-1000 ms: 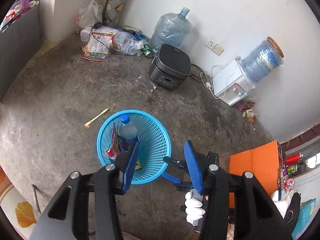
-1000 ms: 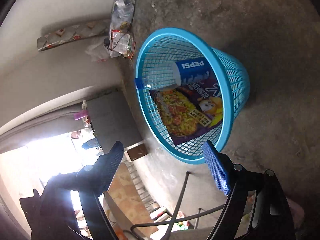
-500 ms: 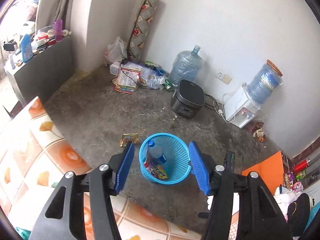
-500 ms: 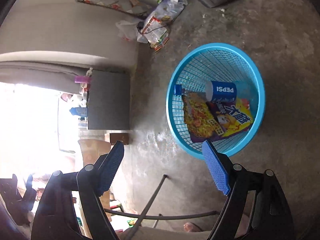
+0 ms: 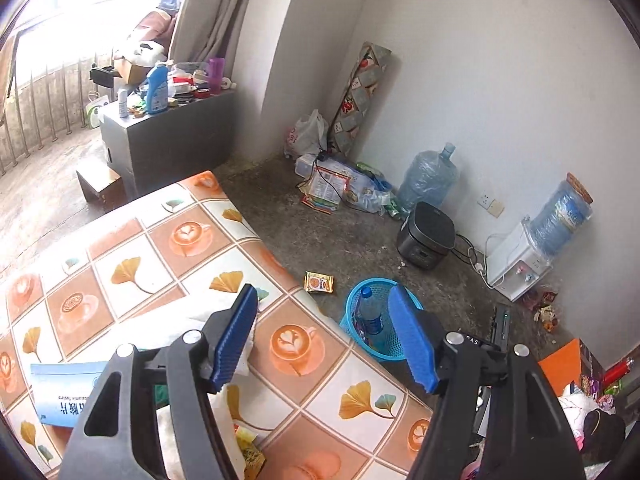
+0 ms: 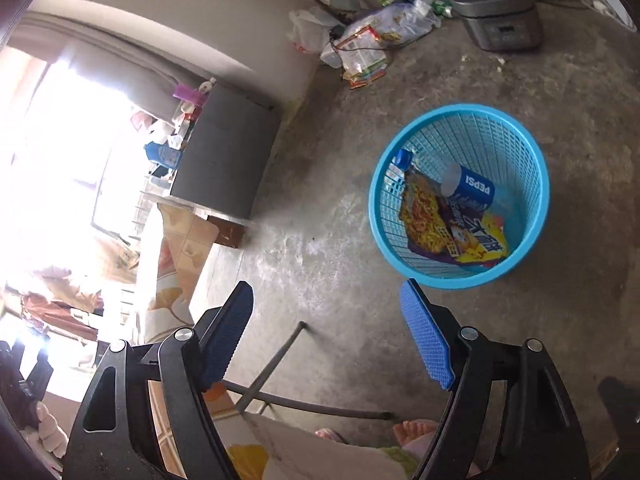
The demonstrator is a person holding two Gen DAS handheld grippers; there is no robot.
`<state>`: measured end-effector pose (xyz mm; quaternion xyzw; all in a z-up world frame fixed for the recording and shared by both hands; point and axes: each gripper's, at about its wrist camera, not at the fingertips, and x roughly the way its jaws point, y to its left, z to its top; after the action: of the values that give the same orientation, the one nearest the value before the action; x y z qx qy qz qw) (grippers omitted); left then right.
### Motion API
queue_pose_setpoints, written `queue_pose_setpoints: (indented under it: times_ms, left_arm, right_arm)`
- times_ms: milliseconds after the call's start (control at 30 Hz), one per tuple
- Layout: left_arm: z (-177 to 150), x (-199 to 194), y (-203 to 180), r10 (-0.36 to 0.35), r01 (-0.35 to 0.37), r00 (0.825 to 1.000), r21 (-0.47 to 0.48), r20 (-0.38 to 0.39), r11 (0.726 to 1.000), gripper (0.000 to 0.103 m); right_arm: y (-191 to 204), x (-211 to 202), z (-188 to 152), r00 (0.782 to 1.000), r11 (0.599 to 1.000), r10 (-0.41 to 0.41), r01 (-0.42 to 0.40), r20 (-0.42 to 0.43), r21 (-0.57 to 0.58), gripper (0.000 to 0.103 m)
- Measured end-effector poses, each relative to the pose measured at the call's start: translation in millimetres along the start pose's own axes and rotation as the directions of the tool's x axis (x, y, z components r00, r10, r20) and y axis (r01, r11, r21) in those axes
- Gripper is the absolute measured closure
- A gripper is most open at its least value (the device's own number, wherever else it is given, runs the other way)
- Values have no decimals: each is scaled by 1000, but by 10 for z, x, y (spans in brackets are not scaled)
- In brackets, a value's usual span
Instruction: Collect trash
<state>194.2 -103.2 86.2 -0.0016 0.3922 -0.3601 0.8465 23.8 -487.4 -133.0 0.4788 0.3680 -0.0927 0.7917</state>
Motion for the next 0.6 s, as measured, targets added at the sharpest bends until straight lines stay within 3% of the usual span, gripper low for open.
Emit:
queue_pose_setpoints:
  times_ms: [200,333,433,600]
  left_arm:
    - [-43,-644,400,78,-71,991,-65,108,995,36]
    - [-87,-1029,833,181,-160,970,-134,160,978,35]
    - [-145,-1200,1208,284,-250,944,-199,168,948,34]
    - [-340,-1353,1870,402,-337,907,-362,122,869,34]
  right_arm:
    - [686,173,287,998,972,-66,66,10,-225,34]
    - [1005,734,629,995,951,-87,66,-57,-303,37]
    - [1225,1443,882,966,886,-239,176,-98,-428,39]
    - [1163,2765,1216,904,883,-349,230,-245,-410,41]
